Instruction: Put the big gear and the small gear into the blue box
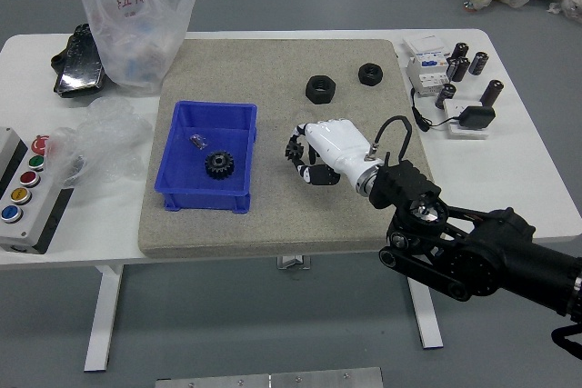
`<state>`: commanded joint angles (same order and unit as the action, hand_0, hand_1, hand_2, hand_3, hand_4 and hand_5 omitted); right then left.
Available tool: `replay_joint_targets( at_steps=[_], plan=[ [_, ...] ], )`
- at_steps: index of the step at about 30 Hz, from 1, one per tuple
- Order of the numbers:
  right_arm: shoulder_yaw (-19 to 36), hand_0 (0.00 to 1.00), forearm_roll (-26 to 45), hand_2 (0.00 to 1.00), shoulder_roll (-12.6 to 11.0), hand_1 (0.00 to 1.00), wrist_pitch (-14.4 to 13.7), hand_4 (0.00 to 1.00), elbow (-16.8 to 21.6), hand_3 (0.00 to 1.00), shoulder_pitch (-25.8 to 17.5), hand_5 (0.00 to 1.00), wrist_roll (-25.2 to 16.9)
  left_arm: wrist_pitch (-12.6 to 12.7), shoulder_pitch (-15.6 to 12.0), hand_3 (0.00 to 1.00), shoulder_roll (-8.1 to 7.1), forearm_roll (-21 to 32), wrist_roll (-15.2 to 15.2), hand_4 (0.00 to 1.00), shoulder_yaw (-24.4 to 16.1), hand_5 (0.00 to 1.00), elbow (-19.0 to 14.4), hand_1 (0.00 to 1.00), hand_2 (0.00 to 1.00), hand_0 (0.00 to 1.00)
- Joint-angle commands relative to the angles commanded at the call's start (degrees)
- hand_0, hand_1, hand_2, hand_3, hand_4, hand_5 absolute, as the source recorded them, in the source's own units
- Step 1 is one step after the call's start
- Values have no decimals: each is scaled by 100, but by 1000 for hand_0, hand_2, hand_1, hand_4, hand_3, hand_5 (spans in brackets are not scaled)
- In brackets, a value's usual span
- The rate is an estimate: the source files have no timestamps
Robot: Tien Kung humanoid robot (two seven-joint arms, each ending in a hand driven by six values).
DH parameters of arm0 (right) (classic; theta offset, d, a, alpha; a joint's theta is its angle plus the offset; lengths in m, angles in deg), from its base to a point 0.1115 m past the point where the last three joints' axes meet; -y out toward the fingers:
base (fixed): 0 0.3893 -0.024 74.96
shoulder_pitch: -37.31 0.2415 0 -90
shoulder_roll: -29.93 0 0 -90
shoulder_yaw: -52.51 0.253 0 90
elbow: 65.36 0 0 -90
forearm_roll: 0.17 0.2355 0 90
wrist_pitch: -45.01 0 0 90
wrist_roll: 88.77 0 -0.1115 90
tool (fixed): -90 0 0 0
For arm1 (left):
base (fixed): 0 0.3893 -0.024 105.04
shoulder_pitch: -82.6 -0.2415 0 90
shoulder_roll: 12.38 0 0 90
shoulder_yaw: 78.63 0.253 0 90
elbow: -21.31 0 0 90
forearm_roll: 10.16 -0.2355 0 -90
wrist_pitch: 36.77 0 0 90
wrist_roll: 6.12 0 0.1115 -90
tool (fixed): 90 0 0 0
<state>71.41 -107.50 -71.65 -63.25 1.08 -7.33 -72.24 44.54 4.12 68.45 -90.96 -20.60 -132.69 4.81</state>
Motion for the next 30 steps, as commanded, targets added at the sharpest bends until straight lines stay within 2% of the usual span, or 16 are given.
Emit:
replay_joint_targets(
  at_steps=[3, 7, 8, 13, 14, 19, 20, 25, 26, 30],
  plan=[
    [-128, 262, 36, 343, 212, 443, 14, 510, 161, 450, 300, 110, 24, -11, 3, 708, -3, -29, -5, 716, -17, 573, -3, 602, 568, 719],
    [-270, 262, 61, 343, 561, 443, 50, 510, 89, 450, 607, 110, 55, -26, 13, 708, 1, -53, -11, 716, -27, 573, -8, 602, 568, 719],
    [-298, 260, 59, 345, 632, 445, 68, 525, 49, 604, 659, 104, 69, -30, 14, 708, 1, -61, -14, 718, -32, 575, -9, 602, 567, 719],
    [-424, 260, 33, 345, 920, 445, 217, 525, -210, 604, 853, 104, 154, -45, 11, 708, -13, -120, -33, 718, -76, 575, -13, 602, 567, 719],
    [-437, 257, 32, 300, 956, 423, 251, 663, -261, 730, 868, 419, 172, -47, 11, 710, -17, -128, -34, 722, -81, 578, -13, 601, 567, 719],
    [-480, 257, 41, 300, 1021, 423, 387, 663, -401, 730, 852, 419, 265, -52, 12, 710, -25, -141, -35, 722, -87, 578, -15, 601, 567, 719],
    [-490, 263, 49, 286, 1024, 430, 405, 884, -409, 859, 844, 595, 272, -54, 11, 713, -24, -146, -37, 729, -90, 587, -16, 601, 567, 719],
    [-479, 263, 88, 286, 1015, 430, 463, 884, -371, 859, 789, 595, 306, -65, 7, 713, -16, -165, -48, 729, -106, 587, -19, 601, 567, 719],
    [-464, 269, 96, 270, 1007, 431, 466, 961, -349, 883, 778, 657, 313, -66, 8, 714, -16, -164, -48, 735, -105, 591, -19, 599, 567, 718],
    [-331, 269, 132, 270, 934, 431, 401, 961, -197, 883, 711, 657, 310, -65, 15, 714, -21, -155, -41, 735, -95, 591, -18, 599, 567, 718]
  ],
)
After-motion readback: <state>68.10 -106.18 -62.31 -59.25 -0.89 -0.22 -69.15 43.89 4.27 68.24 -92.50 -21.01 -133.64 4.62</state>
